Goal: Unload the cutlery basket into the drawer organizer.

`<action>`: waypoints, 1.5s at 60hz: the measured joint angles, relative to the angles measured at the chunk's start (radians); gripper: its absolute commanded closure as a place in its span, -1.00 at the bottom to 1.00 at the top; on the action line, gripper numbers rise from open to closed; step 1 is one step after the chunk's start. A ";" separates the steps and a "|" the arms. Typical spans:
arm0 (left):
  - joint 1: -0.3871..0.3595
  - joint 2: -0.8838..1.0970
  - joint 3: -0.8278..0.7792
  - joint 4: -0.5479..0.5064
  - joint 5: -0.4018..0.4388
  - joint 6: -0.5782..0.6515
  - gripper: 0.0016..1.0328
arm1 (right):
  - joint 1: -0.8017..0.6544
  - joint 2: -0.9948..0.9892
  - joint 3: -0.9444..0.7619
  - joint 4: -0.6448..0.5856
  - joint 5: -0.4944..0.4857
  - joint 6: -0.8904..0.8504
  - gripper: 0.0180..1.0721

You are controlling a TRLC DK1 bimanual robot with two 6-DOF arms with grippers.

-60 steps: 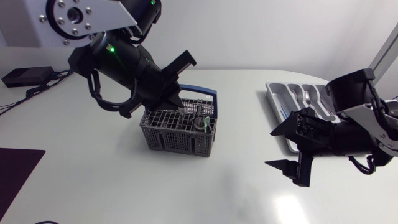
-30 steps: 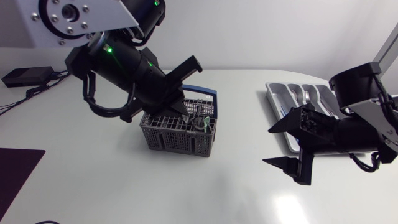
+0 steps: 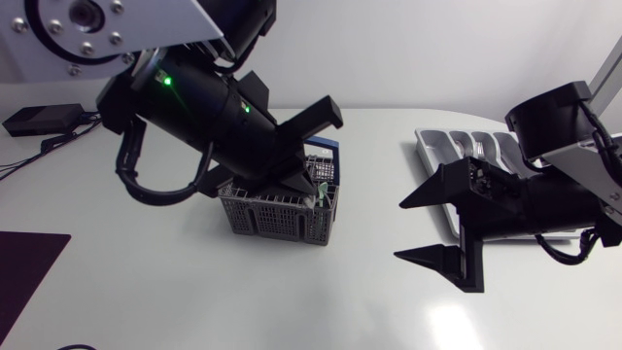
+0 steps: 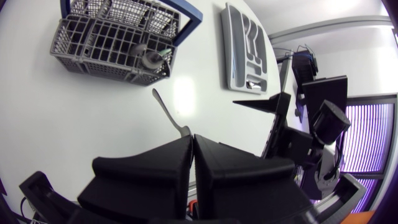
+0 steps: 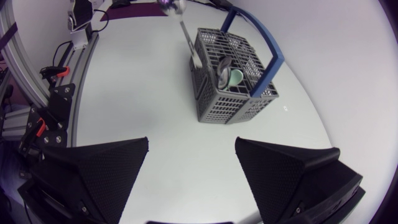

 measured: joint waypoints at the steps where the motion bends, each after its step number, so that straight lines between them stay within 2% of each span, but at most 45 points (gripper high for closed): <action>1: -0.005 0.000 -0.003 0.000 0.008 0.010 0.92 | 0.007 0.000 0.002 -0.001 -0.006 0.003 -0.91; 10: -0.032 0.002 -0.019 -0.004 0.052 0.067 0.92 | 0.056 0.012 0.014 -0.004 -0.042 0.019 -0.89; 17: -0.032 0.013 -0.021 -0.006 0.102 0.107 0.92 | 0.084 0.032 0.018 -0.008 -0.071 0.025 -0.79; 26: -0.033 0.035 -0.023 -0.006 0.153 0.145 0.92 | 0.127 0.060 0.025 -0.006 -0.086 0.035 -0.76; 44: -0.064 0.077 -0.023 -0.006 0.195 0.160 0.92 | 0.194 0.117 0.037 0.053 -0.088 0.098 -0.59; 51: -0.066 0.078 -0.023 -0.005 0.203 0.164 0.92 | 0.215 0.128 0.041 0.071 -0.088 0.112 -0.33; 55: -0.066 0.079 -0.023 -0.004 0.205 0.164 0.92 | 0.223 0.130 0.041 0.080 -0.088 0.124 -0.09; 69: -0.066 0.079 -0.023 -0.003 0.213 0.164 0.92 | 0.226 0.130 0.041 0.104 -0.089 0.148 0.50; 80: -0.063 0.079 -0.023 0.003 0.219 0.167 0.92 | 0.227 0.130 0.041 0.106 -0.092 0.159 0.80; 90: -0.052 0.079 -0.023 0.005 0.220 0.167 0.92 | 0.242 0.130 0.041 0.115 -0.092 0.170 0.88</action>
